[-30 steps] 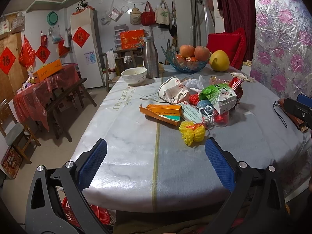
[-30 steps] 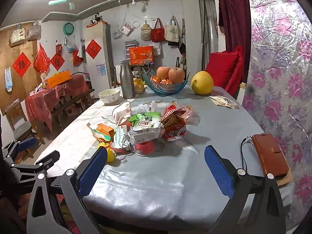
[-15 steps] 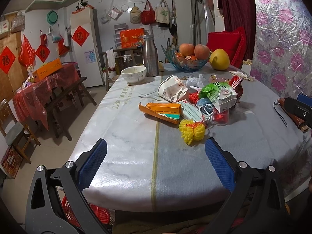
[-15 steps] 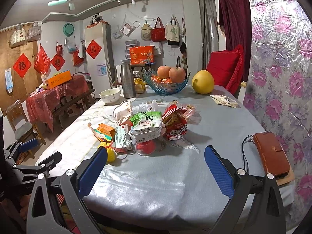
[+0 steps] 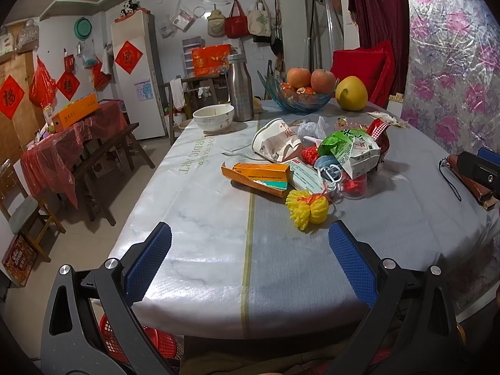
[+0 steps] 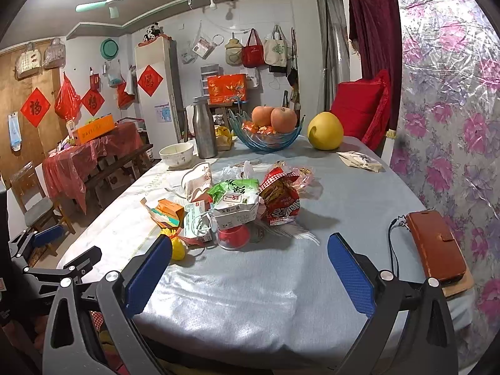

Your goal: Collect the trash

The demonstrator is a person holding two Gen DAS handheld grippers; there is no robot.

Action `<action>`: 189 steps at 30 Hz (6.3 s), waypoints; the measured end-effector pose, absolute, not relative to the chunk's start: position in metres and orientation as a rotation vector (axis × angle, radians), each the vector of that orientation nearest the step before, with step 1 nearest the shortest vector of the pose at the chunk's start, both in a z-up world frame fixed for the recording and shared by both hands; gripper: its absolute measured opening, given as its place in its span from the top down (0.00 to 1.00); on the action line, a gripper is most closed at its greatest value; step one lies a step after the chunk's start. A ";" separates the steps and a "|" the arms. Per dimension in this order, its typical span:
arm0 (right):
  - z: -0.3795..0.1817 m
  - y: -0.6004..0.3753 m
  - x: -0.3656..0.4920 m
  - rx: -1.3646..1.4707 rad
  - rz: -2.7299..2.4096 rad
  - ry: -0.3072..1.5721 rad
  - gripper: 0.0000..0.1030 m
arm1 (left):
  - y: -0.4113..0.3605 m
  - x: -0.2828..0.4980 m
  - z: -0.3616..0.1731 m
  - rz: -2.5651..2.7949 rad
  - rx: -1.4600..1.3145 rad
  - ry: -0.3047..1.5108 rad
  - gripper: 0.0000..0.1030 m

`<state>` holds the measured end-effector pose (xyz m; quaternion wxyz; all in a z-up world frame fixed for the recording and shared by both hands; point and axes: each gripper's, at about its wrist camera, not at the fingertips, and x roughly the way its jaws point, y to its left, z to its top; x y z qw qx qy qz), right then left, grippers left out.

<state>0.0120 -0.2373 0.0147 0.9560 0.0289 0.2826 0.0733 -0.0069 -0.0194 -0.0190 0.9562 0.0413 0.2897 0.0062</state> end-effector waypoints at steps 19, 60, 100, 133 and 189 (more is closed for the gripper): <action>0.013 -0.238 0.013 0.072 0.154 0.577 0.05 | -0.020 -0.008 -0.026 0.008 0.081 0.604 0.06; -0.044 -0.265 0.070 0.212 0.165 0.730 0.05 | -0.039 0.118 -0.086 -0.275 -0.042 0.869 0.21; 0.004 -0.196 0.136 0.277 0.467 0.571 0.39 | 0.114 0.035 -0.005 -0.090 -0.138 0.623 0.54; 0.034 0.110 0.044 -0.048 1.057 0.811 0.39 | 0.359 -0.087 -0.125 0.298 -0.378 0.972 0.19; 0.006 -0.061 0.128 0.056 0.499 0.606 0.06 | 0.234 -0.008 -0.061 0.086 -0.185 0.844 0.08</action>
